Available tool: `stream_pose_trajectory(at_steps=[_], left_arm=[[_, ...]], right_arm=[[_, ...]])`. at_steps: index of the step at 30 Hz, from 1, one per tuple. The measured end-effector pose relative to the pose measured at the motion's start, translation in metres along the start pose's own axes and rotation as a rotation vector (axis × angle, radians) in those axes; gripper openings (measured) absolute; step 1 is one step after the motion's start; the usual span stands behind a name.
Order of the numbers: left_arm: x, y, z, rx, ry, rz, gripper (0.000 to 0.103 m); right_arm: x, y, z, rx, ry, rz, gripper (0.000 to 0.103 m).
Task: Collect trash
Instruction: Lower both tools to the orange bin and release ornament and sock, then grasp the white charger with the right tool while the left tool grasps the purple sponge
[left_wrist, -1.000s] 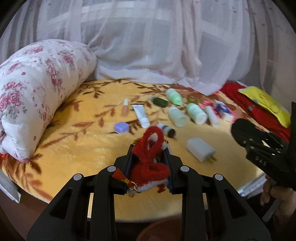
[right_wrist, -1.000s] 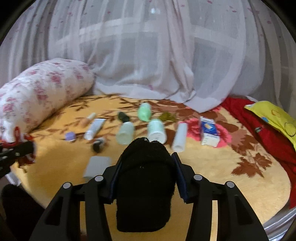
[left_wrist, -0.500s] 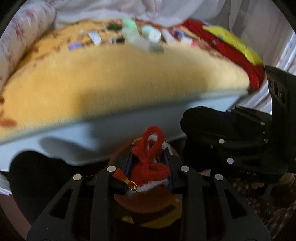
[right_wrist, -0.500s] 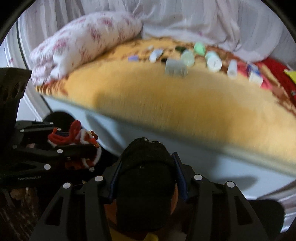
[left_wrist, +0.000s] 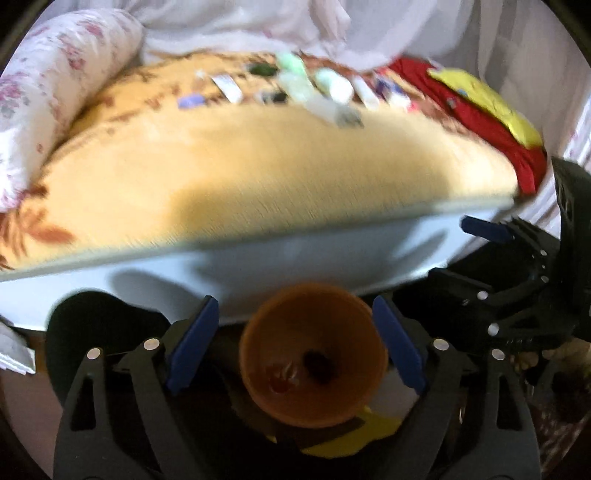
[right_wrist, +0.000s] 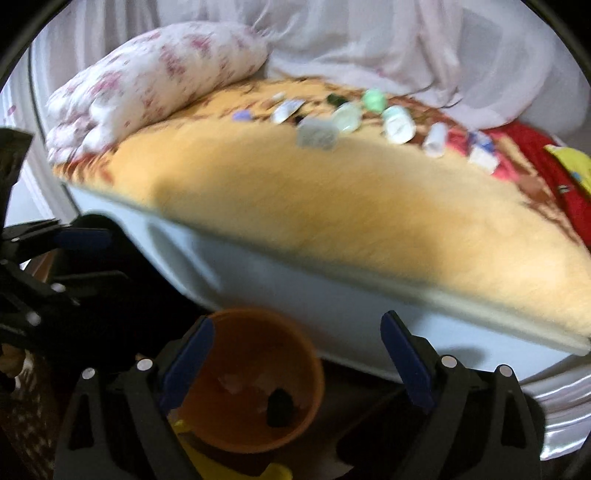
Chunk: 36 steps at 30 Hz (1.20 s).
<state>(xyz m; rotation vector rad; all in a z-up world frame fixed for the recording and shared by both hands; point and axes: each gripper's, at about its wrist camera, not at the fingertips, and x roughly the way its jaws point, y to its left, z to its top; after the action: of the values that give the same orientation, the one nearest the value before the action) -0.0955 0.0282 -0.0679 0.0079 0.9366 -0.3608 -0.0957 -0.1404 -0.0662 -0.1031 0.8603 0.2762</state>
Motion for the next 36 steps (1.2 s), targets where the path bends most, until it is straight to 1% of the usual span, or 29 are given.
stream_pose_trajectory(at_steps=[4,5,7,9,11,16,19,21,22,23,24,25,27,29,32,34,36], left_arm=[[-0.014,0.016,0.029,-0.064,-0.111,0.028,0.084],[-0.017,0.019,0.038,-0.079,-0.141,0.037,0.084],[-0.021,0.021,0.051,-0.095,-0.185,0.057,0.088],[-0.019,0.018,0.063,-0.091,-0.210,0.085,0.088],[-0.014,0.016,0.071,-0.077,-0.215,0.113,0.088],[0.000,0.016,0.074,-0.069,-0.190,0.122,0.088],[0.005,0.021,0.075,-0.081,-0.181,0.125,0.088],[0.009,0.024,0.076,-0.091,-0.178,0.128,0.088],[0.010,0.026,0.077,-0.095,-0.177,0.130,0.088],[0.012,0.028,0.079,-0.100,-0.175,0.131,0.088],[0.013,0.030,0.080,-0.105,-0.175,0.132,0.088],[0.014,0.031,0.081,-0.109,-0.175,0.132,0.088],[0.016,0.036,0.086,-0.121,-0.180,0.133,0.088],[0.019,0.042,0.094,-0.127,-0.193,0.145,0.088],[0.026,0.054,0.112,-0.128,-0.225,0.158,0.088],[0.040,0.063,0.133,-0.101,-0.213,0.176,0.088],[0.061,0.073,0.154,-0.076,-0.179,0.162,0.087]], right_arm=[[-0.005,-0.020,0.034,0.038,-0.090,-0.050,0.091],[-0.004,-0.024,0.047,0.045,-0.116,-0.058,0.092],[0.000,-0.027,0.067,0.048,-0.150,-0.065,0.093],[0.012,-0.026,0.089,0.052,-0.166,-0.065,0.093],[0.027,-0.021,0.105,0.047,-0.175,-0.068,0.093],[0.062,-0.012,0.136,0.039,-0.175,-0.080,0.093],[0.082,-0.007,0.145,0.036,-0.158,-0.091,0.092],[0.094,-0.004,0.149,0.032,-0.143,-0.098,0.089],[0.099,-0.004,0.150,0.030,-0.136,-0.100,0.082],[0.105,-0.004,0.151,0.025,-0.128,-0.102,0.060],[0.110,-0.004,0.151,0.020,-0.118,-0.092,0.046],[0.115,-0.005,0.152,0.029,-0.102,-0.042,0.040],[0.110,-0.010,0.150,0.068,-0.129,-0.034,0.039],[0.100,-0.009,0.148,0.068,-0.160,-0.038,0.039],[0.082,-0.012,0.144,0.075,-0.203,-0.020,0.040],[0.069,-0.013,0.140,0.073,-0.224,-0.015,0.040],[0.061,-0.015,0.138,0.074,-0.236,-0.011,0.040]])
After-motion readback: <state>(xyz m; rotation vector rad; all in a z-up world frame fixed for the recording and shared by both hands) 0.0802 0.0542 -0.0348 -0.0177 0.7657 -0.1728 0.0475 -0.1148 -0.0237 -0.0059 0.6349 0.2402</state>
